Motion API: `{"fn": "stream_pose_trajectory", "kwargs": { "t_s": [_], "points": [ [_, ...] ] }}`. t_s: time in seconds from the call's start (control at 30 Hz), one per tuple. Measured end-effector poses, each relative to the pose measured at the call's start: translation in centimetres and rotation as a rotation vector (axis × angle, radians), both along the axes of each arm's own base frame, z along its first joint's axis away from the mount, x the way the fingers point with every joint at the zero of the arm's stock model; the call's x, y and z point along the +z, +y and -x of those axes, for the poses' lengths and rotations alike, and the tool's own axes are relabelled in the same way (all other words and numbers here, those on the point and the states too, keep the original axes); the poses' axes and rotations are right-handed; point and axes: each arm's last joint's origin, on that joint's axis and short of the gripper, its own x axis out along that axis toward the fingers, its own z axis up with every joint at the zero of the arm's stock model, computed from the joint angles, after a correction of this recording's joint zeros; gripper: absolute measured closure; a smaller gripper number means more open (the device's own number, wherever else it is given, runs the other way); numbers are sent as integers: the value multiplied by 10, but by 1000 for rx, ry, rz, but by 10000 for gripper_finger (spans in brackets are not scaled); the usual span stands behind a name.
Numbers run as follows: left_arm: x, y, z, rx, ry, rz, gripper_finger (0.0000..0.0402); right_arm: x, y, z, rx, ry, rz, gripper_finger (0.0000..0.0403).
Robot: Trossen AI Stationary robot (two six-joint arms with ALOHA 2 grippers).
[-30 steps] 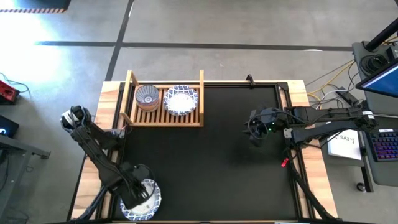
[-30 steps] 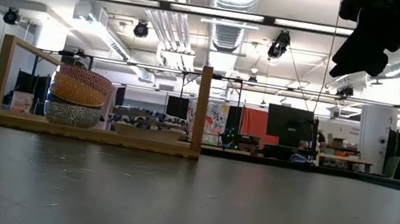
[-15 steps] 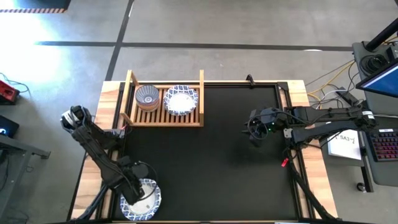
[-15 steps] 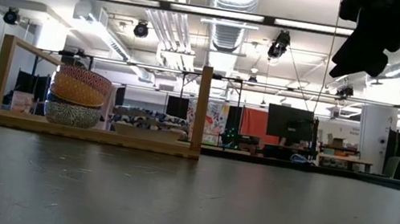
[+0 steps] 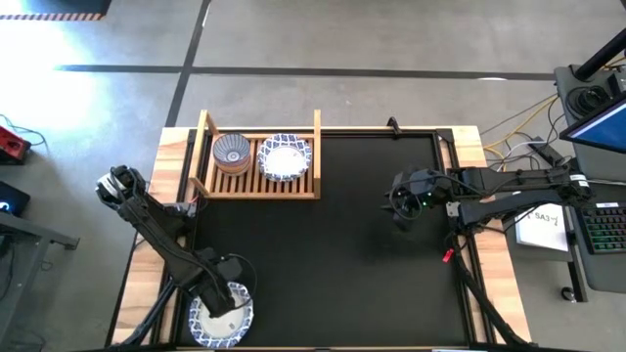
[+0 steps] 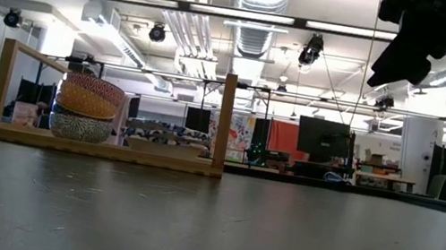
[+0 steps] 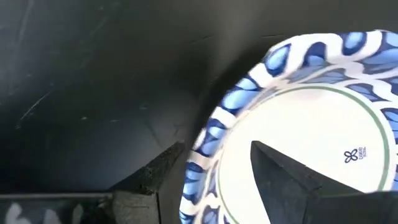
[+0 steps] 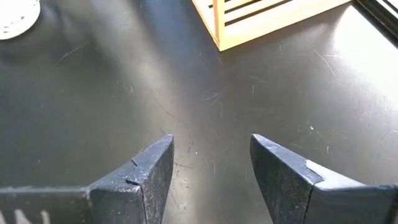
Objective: Place and stack bowls onto a shelf
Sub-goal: Stack the white bowl on top of the white bowl on the shelf
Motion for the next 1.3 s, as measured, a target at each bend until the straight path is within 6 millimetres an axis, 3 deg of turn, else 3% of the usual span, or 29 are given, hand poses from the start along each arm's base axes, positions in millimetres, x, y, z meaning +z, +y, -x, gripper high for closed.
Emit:
{"fn": "stream_pose_trajectory", "kwargs": {
  "t_s": [0.23, 0.47, 0.6, 0.83, 1.07, 1.3],
  "points": [
    [-10, -4, -3, -8, -30, 43, 239, 0, 0, 0, 17, 5, 18, 202],
    [-26, 5, -1, 9, 9, 25, 242, 0, 0, 0, 38, 8, 38, 202],
    [-25, 3, -3, 10, -7, 45, 276, 0, 0, 0, 38, 8, 38, 202],
    [-24, 3, -7, 24, -29, 74, 391, 0, 0, 0, 31, 7, 32, 202],
    [-21, 13, -20, 56, -52, 75, 399, 0, 0, 0, -67, -15, -69, 202],
    [-11, 33, -47, 44, -119, 52, 401, 4, 0, -4, -216, -90, -234, 202]
  ]
}}
